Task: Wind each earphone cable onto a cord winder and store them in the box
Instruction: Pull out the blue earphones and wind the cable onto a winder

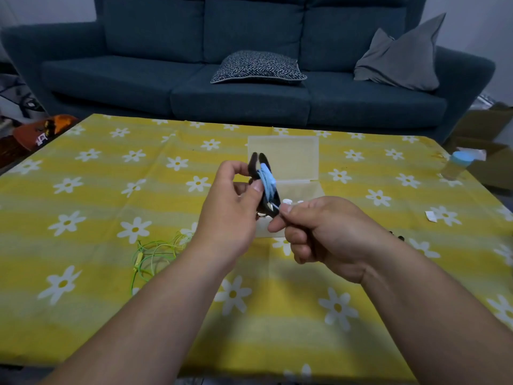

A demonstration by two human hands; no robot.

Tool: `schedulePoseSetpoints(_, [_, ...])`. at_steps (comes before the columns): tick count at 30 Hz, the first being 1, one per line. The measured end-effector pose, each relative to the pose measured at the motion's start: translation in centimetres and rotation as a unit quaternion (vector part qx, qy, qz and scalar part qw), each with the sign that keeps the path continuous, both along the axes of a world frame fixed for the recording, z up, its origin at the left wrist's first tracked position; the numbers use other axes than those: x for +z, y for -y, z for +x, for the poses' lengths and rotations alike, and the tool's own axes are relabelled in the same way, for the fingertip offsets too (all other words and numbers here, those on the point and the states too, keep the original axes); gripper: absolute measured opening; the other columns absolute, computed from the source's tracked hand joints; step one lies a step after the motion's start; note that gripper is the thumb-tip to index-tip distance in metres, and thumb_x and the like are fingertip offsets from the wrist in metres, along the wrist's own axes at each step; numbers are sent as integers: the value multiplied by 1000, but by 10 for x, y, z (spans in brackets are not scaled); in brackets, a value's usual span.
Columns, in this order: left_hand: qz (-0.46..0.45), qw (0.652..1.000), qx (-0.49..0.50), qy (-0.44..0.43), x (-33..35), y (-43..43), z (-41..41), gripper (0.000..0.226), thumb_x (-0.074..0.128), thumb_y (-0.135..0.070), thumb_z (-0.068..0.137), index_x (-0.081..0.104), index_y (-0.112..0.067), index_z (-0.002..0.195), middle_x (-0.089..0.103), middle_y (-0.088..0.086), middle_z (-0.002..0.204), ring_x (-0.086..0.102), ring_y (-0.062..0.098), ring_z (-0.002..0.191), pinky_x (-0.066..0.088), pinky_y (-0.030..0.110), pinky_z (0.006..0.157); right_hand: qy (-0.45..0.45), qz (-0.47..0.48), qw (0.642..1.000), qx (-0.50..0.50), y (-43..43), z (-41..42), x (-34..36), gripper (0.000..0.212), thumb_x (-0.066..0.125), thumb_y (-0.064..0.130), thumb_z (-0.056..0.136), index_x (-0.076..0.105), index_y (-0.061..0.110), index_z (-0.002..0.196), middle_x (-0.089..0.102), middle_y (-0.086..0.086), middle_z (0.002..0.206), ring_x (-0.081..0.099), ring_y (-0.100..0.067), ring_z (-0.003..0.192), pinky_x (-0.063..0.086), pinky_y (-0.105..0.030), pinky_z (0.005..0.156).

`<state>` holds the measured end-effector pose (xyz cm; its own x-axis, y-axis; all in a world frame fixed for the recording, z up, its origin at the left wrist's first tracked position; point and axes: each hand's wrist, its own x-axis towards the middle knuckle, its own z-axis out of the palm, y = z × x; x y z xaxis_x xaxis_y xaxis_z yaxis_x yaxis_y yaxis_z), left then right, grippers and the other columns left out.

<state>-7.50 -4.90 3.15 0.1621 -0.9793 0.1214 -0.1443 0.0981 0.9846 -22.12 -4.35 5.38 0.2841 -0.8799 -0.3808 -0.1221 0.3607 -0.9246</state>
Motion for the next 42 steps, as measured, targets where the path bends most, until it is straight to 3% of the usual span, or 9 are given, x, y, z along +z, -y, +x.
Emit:
schedulePoseSetpoints(4, [-51,992,-13,117,-1,-2,-3,18,60,-19,96,54,-29,109,60,-4,91,55,8,68,40,13,55,-22,-64,997,-21,-1,3,3,40,50,28,102,66,2,76,38,0,49,34,-16,43,33,-23,45])
schedulePoseSetpoints(12, [-23,995,-64,73,0,-1,2,17,67,-28,91,66,-36,107,56,-5,91,49,7,58,43,13,59,-105,-187,977,-4,3,0,-2,45,47,27,104,59,4,67,37,0,47,33,-19,44,33,-26,44])
schedulePoseSetpoints(17, [0,992,-127,26,0,-2,7,28,65,-18,94,68,-36,115,61,-15,84,60,20,75,53,39,81,-106,-186,977,-2,5,-6,1,47,51,33,102,62,3,67,41,-2,47,37,-19,43,37,-27,45])
schedulePoseSetpoints(21, [6,984,-177,28,3,-3,10,32,64,-12,94,68,-30,119,70,11,105,65,31,97,52,42,94,-135,-206,969,-9,5,-9,3,46,57,35,98,63,4,64,42,-2,45,38,-18,40,36,-27,45])
schedulePoseSetpoints(25, [-3,979,-201,45,9,-5,10,37,64,-7,92,68,-34,118,72,6,108,65,25,105,51,38,99,-158,-222,962,-18,6,-11,3,49,55,36,99,62,9,59,42,0,42,38,-18,39,33,-27,46])
schedulePoseSetpoints(28, [-20,972,-204,114,10,-6,7,38,68,-9,90,69,-45,102,73,2,102,65,30,99,53,37,90,-217,-247,945,-10,6,-12,2,51,56,39,98,61,13,54,41,-1,42,35,-18,39,28,-25,44])
schedulePoseSetpoints(31, [-33,965,-212,153,10,-6,6,21,67,-9,90,73,-26,101,72,4,94,63,37,88,49,42,82,-275,-280,920,-1,6,-12,2,53,57,41,97,59,14,51,36,3,39,29,-12,36,23,-23,40])
schedulePoseSetpoints(35, [-44,957,-212,194,12,-7,7,12,66,-14,91,73,-23,95,72,2,86,64,33,82,50,42,77,-313,-319,894,-1,7,-10,1,52,57,40,96,59,17,50,36,4,38,32,-11,37,25,-22,41])
schedulePoseSetpoints(42, [-59,954,-187,226,13,-4,9,15,67,-16,89,73,-28,83,65,-14,71,52,9,58,42,17,55,-263,-321,909,-35,9,-5,-8,49,52,36,99,60,15,55,38,5,43,30,-10,40,25,-28,45])
